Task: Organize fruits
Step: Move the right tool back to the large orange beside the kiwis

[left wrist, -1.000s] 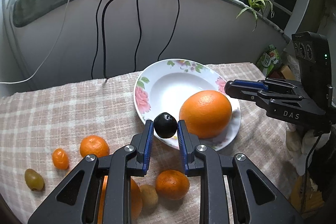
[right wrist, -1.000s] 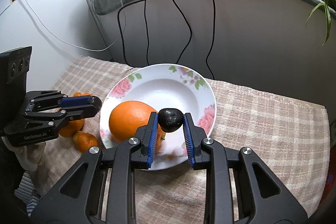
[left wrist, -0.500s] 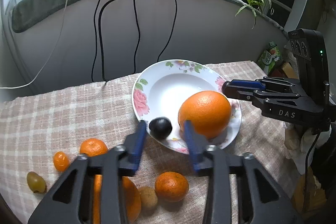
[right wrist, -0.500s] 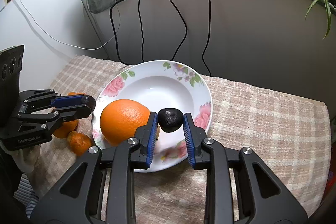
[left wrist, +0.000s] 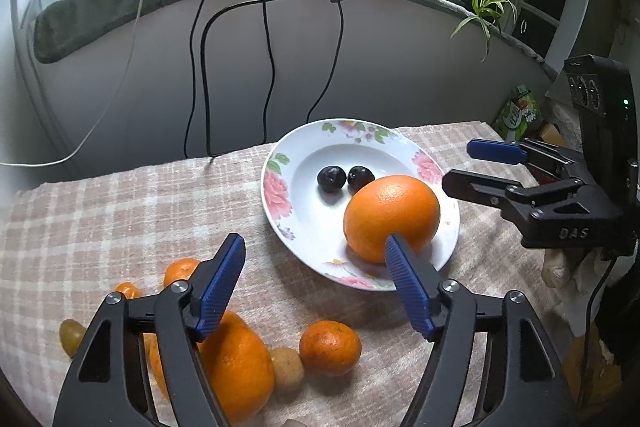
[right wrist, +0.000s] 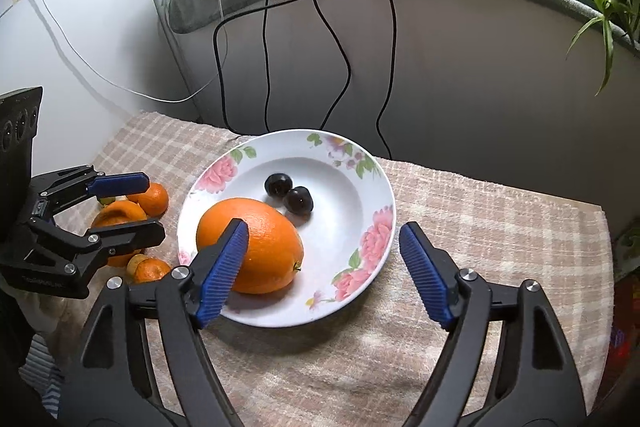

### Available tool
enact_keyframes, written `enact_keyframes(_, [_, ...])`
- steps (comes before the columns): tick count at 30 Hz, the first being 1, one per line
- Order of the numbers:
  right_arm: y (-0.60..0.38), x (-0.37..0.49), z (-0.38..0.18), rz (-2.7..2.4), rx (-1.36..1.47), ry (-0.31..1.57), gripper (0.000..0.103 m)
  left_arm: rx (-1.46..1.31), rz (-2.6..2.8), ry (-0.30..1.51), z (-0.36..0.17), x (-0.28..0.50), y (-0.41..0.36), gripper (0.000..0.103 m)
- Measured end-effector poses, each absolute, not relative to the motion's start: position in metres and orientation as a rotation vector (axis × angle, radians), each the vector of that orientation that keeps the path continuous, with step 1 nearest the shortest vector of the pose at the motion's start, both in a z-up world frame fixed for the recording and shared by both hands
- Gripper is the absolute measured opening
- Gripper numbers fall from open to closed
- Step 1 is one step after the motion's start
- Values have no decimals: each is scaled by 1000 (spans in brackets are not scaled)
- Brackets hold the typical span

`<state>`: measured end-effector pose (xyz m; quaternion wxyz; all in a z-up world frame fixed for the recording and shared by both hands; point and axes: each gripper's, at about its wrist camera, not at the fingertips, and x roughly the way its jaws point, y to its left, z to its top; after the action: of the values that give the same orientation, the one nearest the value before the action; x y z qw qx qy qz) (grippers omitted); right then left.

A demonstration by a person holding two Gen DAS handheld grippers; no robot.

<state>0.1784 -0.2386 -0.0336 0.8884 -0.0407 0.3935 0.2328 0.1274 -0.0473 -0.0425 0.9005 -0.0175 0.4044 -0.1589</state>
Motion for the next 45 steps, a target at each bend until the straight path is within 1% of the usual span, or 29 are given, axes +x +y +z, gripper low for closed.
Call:
enact_keyframes(2, [-237, 176, -32, 484, -93, 814, 88, -42, -325, 835, -42, 126, -45, 72])
enact_keyframes(5, [-232, 171, -29, 483, -116, 808, 88, -47, -321, 828, -39, 123, -42, 72])
enact_keyframes(23, [-203, 134, -11, 575, -106, 810, 88, -105, -185, 772, -22, 76, 19, 72])
enact_keyframes(34, [-161, 119, -9, 693, -147, 818, 88, -171, -177, 815, -43, 38, 36, 72])
enact_keyframes(43, [-119, 116, -11, 803, -193, 840, 88, -226, -203, 847, -63, 35, 36, 72])
enact_keyframes(45, [-109, 116, -13, 829, -210, 847, 88, -246, -211, 854, -67, 37, 36, 71])
